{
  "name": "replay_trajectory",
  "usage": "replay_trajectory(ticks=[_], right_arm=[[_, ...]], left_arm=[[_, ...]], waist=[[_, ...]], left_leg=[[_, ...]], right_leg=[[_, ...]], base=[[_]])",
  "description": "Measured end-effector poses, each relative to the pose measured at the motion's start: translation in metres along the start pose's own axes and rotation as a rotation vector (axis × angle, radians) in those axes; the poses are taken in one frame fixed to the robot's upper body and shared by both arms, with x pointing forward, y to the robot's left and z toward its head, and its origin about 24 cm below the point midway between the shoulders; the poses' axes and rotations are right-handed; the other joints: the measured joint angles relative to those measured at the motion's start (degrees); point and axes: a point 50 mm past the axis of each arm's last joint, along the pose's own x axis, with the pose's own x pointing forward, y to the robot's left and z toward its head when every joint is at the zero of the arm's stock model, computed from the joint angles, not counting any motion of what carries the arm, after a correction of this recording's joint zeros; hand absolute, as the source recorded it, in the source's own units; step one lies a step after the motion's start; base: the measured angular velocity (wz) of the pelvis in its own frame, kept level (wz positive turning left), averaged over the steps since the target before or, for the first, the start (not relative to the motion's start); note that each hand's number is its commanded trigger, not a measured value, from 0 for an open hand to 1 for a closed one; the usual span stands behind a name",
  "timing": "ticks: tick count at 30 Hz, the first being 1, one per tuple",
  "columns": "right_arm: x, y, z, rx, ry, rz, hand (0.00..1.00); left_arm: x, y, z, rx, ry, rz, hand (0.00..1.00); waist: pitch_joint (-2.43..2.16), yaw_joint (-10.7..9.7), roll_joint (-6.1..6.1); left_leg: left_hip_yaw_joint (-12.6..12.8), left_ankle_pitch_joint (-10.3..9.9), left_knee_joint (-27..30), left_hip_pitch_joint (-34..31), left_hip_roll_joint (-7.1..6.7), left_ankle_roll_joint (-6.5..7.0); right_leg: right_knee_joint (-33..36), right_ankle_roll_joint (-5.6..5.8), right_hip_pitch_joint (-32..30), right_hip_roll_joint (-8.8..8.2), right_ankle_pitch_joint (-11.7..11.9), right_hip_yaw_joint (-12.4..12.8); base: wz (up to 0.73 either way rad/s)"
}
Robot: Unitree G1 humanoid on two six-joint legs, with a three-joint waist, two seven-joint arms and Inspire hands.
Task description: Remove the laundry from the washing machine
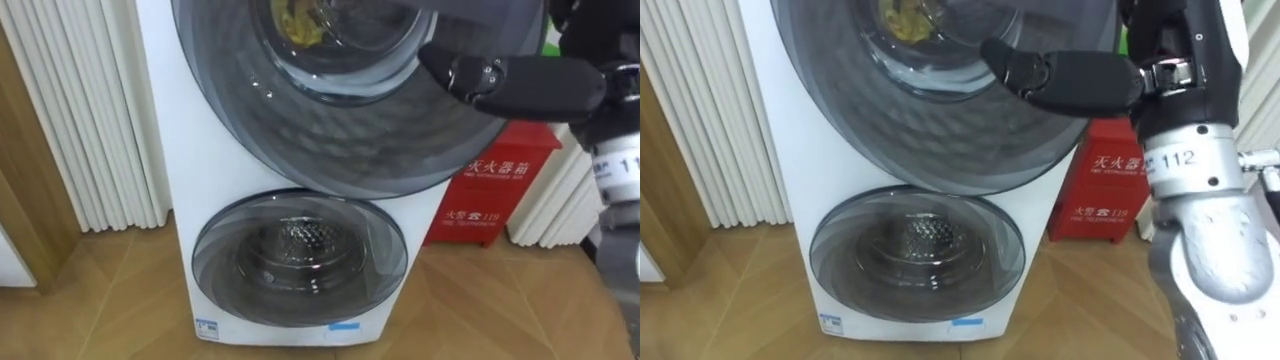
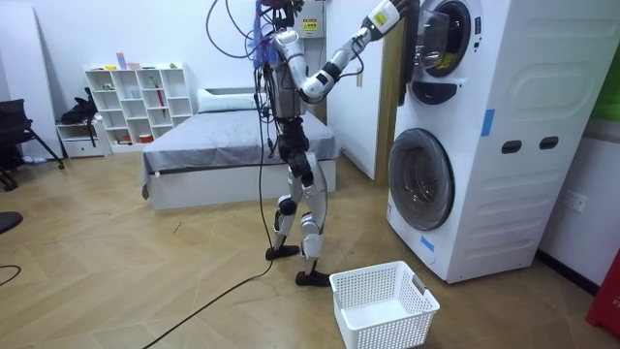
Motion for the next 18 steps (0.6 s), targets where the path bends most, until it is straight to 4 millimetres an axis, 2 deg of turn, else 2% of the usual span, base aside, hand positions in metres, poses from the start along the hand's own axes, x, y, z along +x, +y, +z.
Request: replay_trajectory(ticks=[7,9,13,16,18], right_arm=[[-0.006,0.003,0.004,0.061,-0.034,0.037,0.0],[-0.006,0.005,0.006,0.107,-0.053,0.05,0.0],[-0.007,0.008,0.008,0.152,-0.083,0.071,0.0],[-0.007,0.012,0.01,0.192,-0.106,0.086,0.0],[-0.008,0.015,0.012,0.222,-0.132,0.083,0.0]], left_arm=[[0.001,0.0,0.0,-0.001,0.0,-0.01,0.0],[0.001,-0.001,0.003,0.0,-0.012,-0.019,0.0],[0.001,-0.002,0.005,0.02,-0.017,-0.026,0.0],[0.001,-0.003,0.006,0.031,-0.019,-0.018,0.0],[0.001,-0.002,0.006,0.032,-0.02,-0.01,0.0]], waist=[[0.01,-0.7,0.03],[-0.16,-0.6,0.07],[-0.21,-0.6,0.19],[-0.15,-0.4,0.29],[-0.09,0.6,0.4]], left_leg=[[0.2,-0.1,0.1,0.0,0.01,0.01],[0.4,-0.1,0.1,0.0,0.05,0.0],[0.4,-0.1,0.2,0.1,0.05,0.0],[0.5,-0.1,0.2,0.1,0.05,-0.04],[0.8,0.0,0.2,0.2,0.08,-0.11]], right_leg=[[-0.1,-0.04,0.0,0.01,0.0,0.0],[-0.1,-0.17,0.0,0.03,0.3,-0.1],[-0.1,-0.26,0.0,0.03,0.4,-0.2],[-0.1,-0.28,0.0,0.07,0.4,0.0],[-0.1,-0.3,-0.1,0.25,0.4,0.5]], base=[[0.0],[-0.05],[-0.01],[-0.02],[-0.05]])
